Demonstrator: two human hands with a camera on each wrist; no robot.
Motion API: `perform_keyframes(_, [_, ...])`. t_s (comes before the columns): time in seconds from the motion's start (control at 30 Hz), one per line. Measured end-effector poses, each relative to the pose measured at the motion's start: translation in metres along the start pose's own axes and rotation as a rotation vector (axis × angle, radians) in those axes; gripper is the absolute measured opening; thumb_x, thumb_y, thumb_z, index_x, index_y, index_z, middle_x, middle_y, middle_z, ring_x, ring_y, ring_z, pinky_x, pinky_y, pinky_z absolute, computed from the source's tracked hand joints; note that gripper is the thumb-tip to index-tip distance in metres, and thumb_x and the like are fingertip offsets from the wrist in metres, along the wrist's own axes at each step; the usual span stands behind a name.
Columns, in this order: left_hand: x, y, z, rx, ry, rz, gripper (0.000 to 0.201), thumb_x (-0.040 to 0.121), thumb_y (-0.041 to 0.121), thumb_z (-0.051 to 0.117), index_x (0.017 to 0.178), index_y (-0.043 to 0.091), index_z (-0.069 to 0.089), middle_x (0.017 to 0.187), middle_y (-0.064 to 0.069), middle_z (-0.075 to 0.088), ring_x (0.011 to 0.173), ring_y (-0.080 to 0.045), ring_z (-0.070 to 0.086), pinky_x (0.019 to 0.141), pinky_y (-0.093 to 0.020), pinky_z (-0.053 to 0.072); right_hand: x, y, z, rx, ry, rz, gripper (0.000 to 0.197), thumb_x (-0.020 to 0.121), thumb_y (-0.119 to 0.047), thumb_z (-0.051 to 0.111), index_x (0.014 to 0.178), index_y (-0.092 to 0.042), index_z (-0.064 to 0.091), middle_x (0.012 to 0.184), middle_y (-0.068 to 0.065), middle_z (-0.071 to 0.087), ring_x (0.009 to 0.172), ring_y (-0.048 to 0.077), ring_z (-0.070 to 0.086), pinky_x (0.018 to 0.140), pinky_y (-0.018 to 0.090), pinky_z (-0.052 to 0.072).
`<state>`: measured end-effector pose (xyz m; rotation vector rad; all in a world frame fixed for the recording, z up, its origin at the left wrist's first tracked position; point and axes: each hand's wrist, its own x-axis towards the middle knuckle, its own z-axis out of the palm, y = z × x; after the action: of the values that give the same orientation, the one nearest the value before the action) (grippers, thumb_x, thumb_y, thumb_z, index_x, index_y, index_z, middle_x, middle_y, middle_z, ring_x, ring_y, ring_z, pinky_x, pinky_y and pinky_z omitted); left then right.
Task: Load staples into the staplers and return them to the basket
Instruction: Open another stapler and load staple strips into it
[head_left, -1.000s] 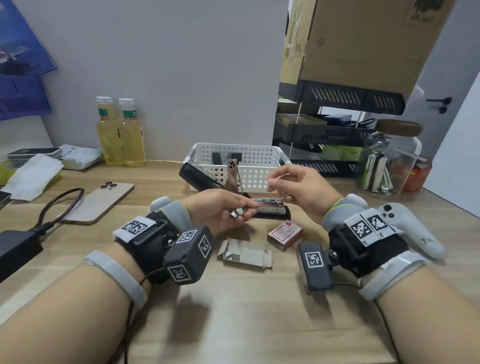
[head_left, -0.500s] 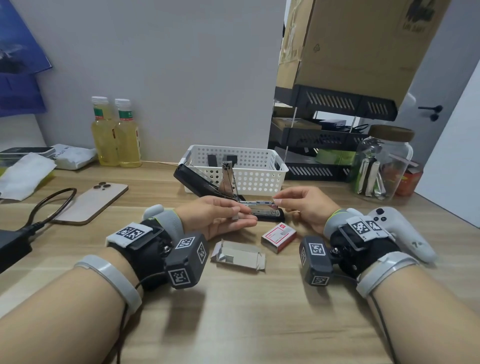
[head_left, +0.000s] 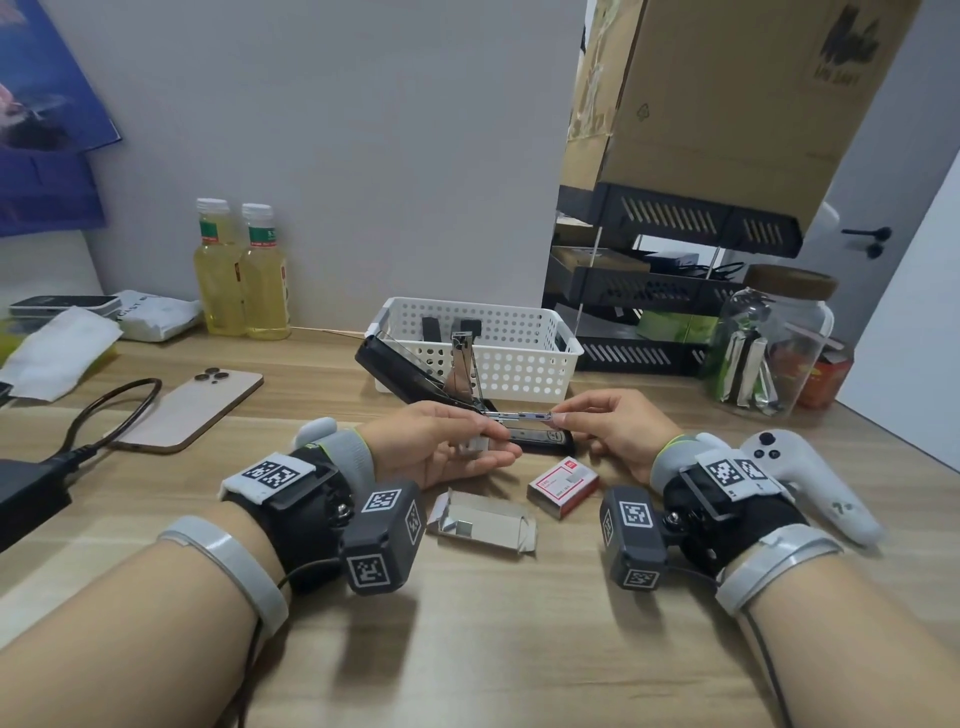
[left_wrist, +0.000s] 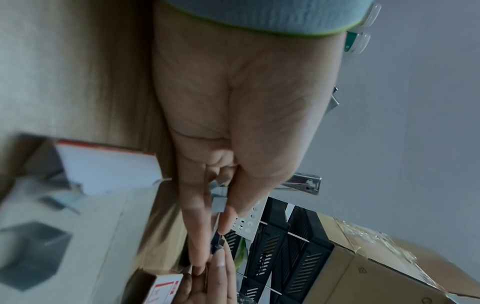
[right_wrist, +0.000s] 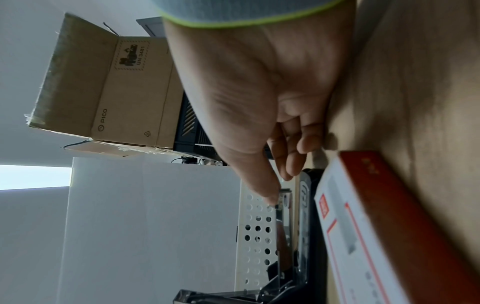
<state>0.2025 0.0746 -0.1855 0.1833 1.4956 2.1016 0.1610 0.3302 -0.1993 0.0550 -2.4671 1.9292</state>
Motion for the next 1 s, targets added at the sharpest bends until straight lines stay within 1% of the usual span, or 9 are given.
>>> perform_keyframes(0.07, [-0.002,0.001,0.0,-0.03,-0.039,-0.009,0.026,0.098,-0.01,0.044,0.118,-0.015,0.06,0.121,-0.036,0.064,0.112,-0.04,0.068,0.092,-0.037,0.057,0.001,0.0,-0.002,0.032,0.034,-0.009,0.004,0.084,-0.013,0.079,0.087,-0.012,0.078,0.068,0.008,0.066,0.043,0.012,0.038,0.044,0.021,0.031])
perform_keyframes(0.17, [-0.003,0.0,-0.001,-0.075,-0.07,0.003,0.033,0.094,-0.02,0.037,0.121,-0.019,0.056,0.124,-0.039,0.061,0.119,-0.045,0.062,0.1,-0.039,0.051,0.001,0.001,-0.002,0.014,0.03,-0.047,0.006,0.086,-0.009,0.076,0.086,-0.014,0.078,0.075,0.007,0.07,0.05,0.012,0.045,0.044,0.023,0.035])
perform_keyframes(0.23, [-0.004,0.0,-0.001,-0.059,-0.078,0.008,0.032,0.096,-0.02,0.037,0.12,-0.019,0.056,0.123,-0.039,0.061,0.118,-0.043,0.063,0.097,-0.037,0.053,0.001,0.001,-0.001,0.011,0.007,-0.058,0.011,0.087,-0.003,0.072,0.086,-0.013,0.078,0.085,0.009,0.074,0.054,0.012,0.046,0.046,0.02,0.036])
perform_keyframes(0.3, [-0.004,-0.001,-0.001,-0.05,-0.078,0.008,0.03,0.096,-0.017,0.039,0.121,-0.019,0.056,0.123,-0.038,0.062,0.115,-0.042,0.065,0.093,-0.035,0.056,-0.001,0.0,0.0,0.03,-0.002,-0.068,0.013,0.088,-0.002,0.071,0.087,-0.012,0.078,0.087,0.011,0.074,0.056,0.011,0.049,0.046,0.018,0.038])
perform_keyframes(0.47, [-0.005,-0.001,0.001,-0.035,-0.057,0.017,0.028,0.097,-0.009,0.047,0.121,-0.019,0.056,0.12,-0.036,0.064,0.11,-0.038,0.069,0.088,-0.032,0.059,-0.003,-0.004,0.002,-0.004,-0.007,-0.078,0.017,0.09,-0.008,0.07,0.078,-0.014,0.079,0.084,0.012,0.074,0.069,0.019,0.051,0.049,0.021,0.039])
perform_keyframes(0.57, [-0.004,-0.001,0.001,-0.027,-0.018,0.026,0.026,0.098,-0.005,0.049,0.119,-0.018,0.059,0.112,-0.034,0.068,0.096,-0.032,0.074,0.076,-0.027,0.062,-0.003,-0.005,0.003,-0.086,-0.019,-0.063,0.017,0.089,-0.015,0.07,0.076,-0.015,0.081,0.093,0.02,0.074,0.072,0.024,0.049,0.051,0.024,0.04])
perform_keyframes(0.77, [-0.003,0.0,0.003,0.031,0.014,0.02,0.019,0.098,0.001,0.053,0.106,-0.011,0.066,0.1,-0.027,0.073,0.074,-0.021,0.076,0.06,-0.02,0.06,-0.006,-0.01,0.004,-0.126,-0.039,-0.079,0.026,0.092,-0.016,0.063,0.077,-0.022,0.083,0.088,0.005,0.069,0.071,0.019,0.052,0.054,0.025,0.039])
perform_keyframes(0.93, [-0.001,0.0,0.002,0.091,0.013,0.046,0.021,0.096,0.004,0.058,0.111,-0.006,0.07,0.096,-0.021,0.074,0.067,-0.014,0.072,0.06,-0.016,0.058,-0.007,-0.009,0.003,-0.213,-0.035,-0.051,0.023,0.092,-0.023,0.062,0.082,-0.022,0.083,0.085,0.007,0.063,0.07,0.026,0.048,0.053,0.028,0.038])
perform_keyframes(1.0, [-0.001,-0.001,0.001,0.109,0.003,0.054,0.023,0.097,0.004,0.057,0.114,-0.005,0.07,0.092,-0.018,0.074,0.067,-0.013,0.07,0.061,-0.015,0.057,-0.01,-0.015,0.003,-0.239,0.003,-0.093,0.022,0.093,-0.023,0.063,0.081,-0.021,0.082,0.082,0.001,0.065,0.07,0.017,0.05,0.056,0.028,0.039])
